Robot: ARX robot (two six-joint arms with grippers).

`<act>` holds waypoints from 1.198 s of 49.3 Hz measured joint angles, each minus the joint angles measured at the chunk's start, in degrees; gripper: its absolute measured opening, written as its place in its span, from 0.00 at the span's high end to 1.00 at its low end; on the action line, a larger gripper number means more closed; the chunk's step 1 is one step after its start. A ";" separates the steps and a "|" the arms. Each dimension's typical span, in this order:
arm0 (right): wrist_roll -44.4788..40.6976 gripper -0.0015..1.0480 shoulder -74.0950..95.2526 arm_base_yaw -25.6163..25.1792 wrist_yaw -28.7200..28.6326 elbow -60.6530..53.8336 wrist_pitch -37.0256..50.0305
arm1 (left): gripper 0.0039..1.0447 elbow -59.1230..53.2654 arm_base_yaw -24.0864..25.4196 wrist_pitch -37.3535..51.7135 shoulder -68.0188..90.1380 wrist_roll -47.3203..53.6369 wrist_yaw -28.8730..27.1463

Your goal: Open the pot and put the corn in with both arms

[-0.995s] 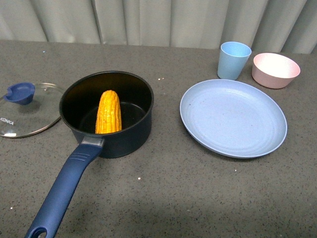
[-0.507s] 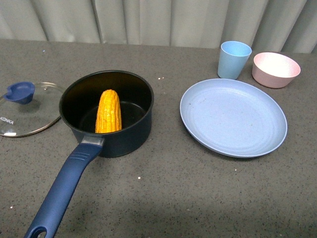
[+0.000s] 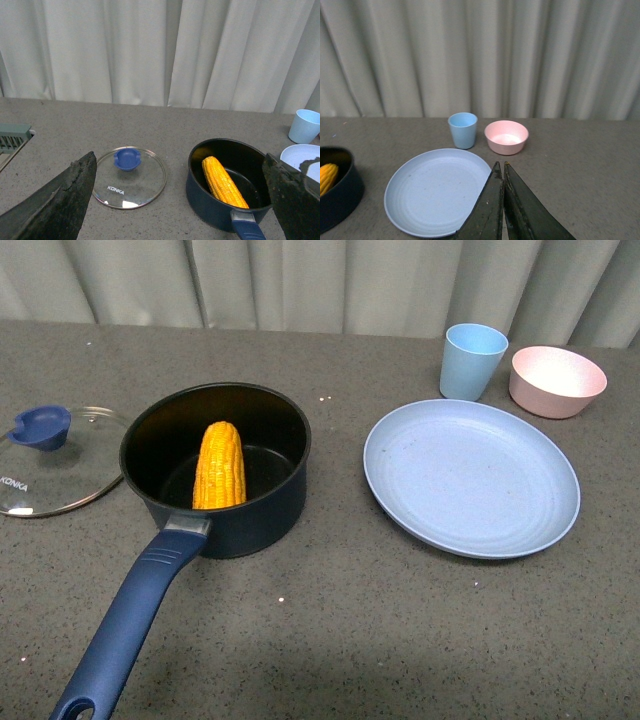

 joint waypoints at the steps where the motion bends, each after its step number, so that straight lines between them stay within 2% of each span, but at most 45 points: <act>1: 0.02 0.99 -0.04 -0.85 -1.64 0.00 -0.15 | 0.06 0.00 0.00 0.00 0.00 0.02 0.00; 5: -0.02 0.99 -0.26 -5.42 -4.00 0.00 -0.28 | 0.06 0.00 0.00 0.00 0.00 0.00 0.04; 24: -0.09 0.98 -0.33 -6.16 -4.59 0.00 -0.28 | 0.06 0.00 0.00 0.00 0.00 0.00 0.02; 30: -0.07 0.80 -0.33 -6.19 -4.59 0.00 -0.28 | 0.06 0.00 0.00 0.00 0.00 0.00 0.02; 44: -0.04 0.20 -0.33 -6.21 -4.59 0.00 -0.28 | 0.06 -0.02 0.00 0.00 0.00 0.00 0.02; 48: -0.04 0.08 -0.33 -6.21 -4.59 0.00 -0.28 | 0.06 0.00 0.00 0.00 0.00 0.00 0.02; 59: -0.02 0.09 -0.33 -6.21 -4.59 0.00 -0.28 | 0.06 0.00 0.00 0.00 0.00 0.00 0.02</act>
